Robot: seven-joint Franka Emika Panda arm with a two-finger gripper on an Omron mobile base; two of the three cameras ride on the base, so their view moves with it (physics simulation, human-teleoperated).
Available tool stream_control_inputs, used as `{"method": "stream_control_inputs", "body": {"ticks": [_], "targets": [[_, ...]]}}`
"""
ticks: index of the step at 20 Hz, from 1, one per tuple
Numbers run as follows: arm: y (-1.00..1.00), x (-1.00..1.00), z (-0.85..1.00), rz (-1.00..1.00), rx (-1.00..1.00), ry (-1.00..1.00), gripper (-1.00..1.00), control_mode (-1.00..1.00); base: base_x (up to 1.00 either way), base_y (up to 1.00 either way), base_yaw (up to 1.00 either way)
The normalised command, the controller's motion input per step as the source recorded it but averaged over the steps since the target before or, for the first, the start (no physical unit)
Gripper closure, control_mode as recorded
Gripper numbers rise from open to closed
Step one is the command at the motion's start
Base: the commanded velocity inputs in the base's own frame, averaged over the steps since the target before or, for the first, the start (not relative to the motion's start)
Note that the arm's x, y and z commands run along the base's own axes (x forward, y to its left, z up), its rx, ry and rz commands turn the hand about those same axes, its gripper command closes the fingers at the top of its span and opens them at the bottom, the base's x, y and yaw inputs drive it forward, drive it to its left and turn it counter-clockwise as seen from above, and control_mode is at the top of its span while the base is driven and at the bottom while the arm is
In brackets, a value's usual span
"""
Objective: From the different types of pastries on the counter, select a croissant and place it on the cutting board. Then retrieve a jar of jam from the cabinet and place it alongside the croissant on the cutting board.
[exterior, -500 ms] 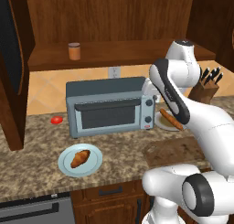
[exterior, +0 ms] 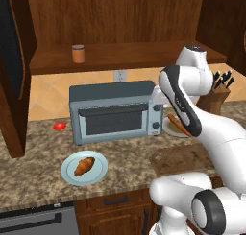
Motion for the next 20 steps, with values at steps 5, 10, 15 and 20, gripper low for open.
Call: {"method": "stream_control_inputs", "body": {"ticks": [5,10,15,20], "targets": [[0.39,-0.50,-0.26,-0.01,0.03,-0.02,-1.00,-1.00,0.00,0.00,0.00],[0.67,-0.43,-0.23,-0.04,0.00,0.00,-1.00,-1.00,0.00,0.00,0.00],[0.85,-0.28,-0.21,-0.11,0.00,0.00,-1.00,-1.00,0.00,0.00,0.00],[0.78,-0.11,-0.11,-0.12,0.00,0.00,-1.00,-1.00,0.00,0.00,0.00]]}}
